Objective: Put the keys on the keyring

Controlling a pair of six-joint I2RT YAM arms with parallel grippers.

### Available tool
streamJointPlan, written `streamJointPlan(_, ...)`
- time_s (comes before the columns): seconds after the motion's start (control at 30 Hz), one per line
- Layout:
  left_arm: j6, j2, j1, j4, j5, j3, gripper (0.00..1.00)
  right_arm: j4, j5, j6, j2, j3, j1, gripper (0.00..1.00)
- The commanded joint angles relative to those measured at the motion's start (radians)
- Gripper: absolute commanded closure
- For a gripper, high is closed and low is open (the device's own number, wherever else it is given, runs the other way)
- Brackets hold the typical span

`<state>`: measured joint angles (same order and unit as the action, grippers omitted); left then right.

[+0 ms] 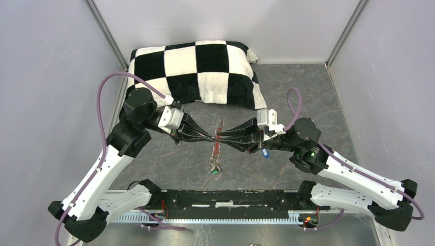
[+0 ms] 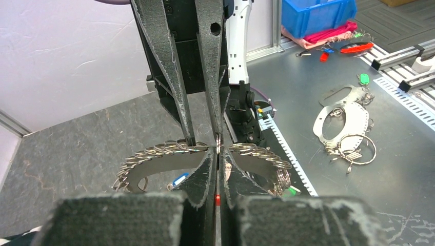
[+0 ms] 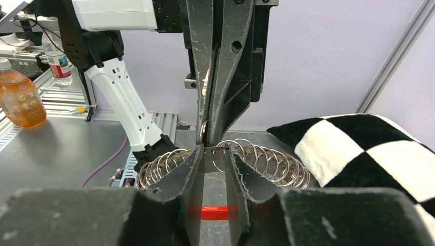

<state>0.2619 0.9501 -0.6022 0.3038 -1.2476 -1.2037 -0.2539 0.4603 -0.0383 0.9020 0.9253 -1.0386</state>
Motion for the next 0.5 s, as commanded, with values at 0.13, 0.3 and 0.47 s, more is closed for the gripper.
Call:
streamJointPlan(0.13, 0.009, -0.016, -0.004, -0.044, 0.077, 0.007, 0.98, -0.050, 0.028, -0.018, 0.036, 0.018, -0.002, 0.75)
streamJointPlan(0.3, 0.022, -0.024, -0.004, -0.044, 0.103, 0.023, 0.98, -0.059, 0.018, -0.029, 0.058, 0.027, -0.002, 0.80)
streamJointPlan(0.47, 0.094, -0.042, -0.005, -0.046, 0.134, 0.044, 0.98, -0.065, 0.027, -0.033, 0.064, 0.023, -0.005, 0.82)
